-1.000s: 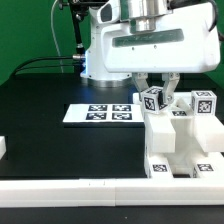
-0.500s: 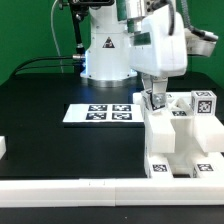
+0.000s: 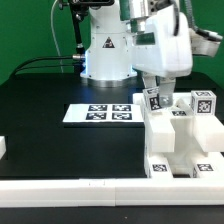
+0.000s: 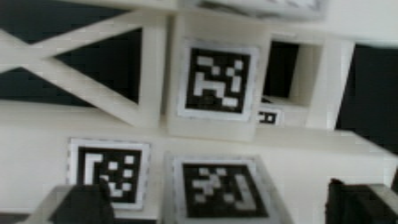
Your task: Assemble chair
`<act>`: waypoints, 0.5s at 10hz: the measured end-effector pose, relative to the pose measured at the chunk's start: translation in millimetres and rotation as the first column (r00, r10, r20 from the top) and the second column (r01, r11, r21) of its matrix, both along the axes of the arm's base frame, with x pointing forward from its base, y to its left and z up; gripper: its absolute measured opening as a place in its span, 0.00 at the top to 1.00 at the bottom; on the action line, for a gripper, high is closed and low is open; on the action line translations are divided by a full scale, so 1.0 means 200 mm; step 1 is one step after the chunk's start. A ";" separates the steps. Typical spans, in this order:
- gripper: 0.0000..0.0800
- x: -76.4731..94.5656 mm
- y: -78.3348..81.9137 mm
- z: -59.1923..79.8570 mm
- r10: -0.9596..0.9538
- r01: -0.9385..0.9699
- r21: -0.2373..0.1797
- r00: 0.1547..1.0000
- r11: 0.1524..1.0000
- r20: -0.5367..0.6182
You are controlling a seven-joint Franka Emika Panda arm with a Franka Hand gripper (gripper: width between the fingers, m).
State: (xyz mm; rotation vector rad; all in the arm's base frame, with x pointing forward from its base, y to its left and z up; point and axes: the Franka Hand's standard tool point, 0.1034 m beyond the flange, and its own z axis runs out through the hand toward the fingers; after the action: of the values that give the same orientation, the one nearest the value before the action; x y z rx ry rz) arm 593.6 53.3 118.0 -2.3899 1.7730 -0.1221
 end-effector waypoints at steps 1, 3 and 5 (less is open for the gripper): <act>0.20 0.00 0.00 0.00 0.168 -0.168 -0.030 0.986 0.985 0.011; 0.19 0.00 0.00 -0.01 0.330 -0.329 -0.061 0.944 0.942 0.017; 0.19 0.00 -0.02 -0.01 0.526 -0.522 -0.107 0.850 0.846 0.015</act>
Offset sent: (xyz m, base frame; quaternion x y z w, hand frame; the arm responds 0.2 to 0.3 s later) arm 0.0000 0.0000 0.0000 0.0000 0.0000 -0.1938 0.9810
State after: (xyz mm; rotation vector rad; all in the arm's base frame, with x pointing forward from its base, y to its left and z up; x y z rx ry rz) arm 593.5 49.1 116.8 -2.8198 1.0519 -0.1923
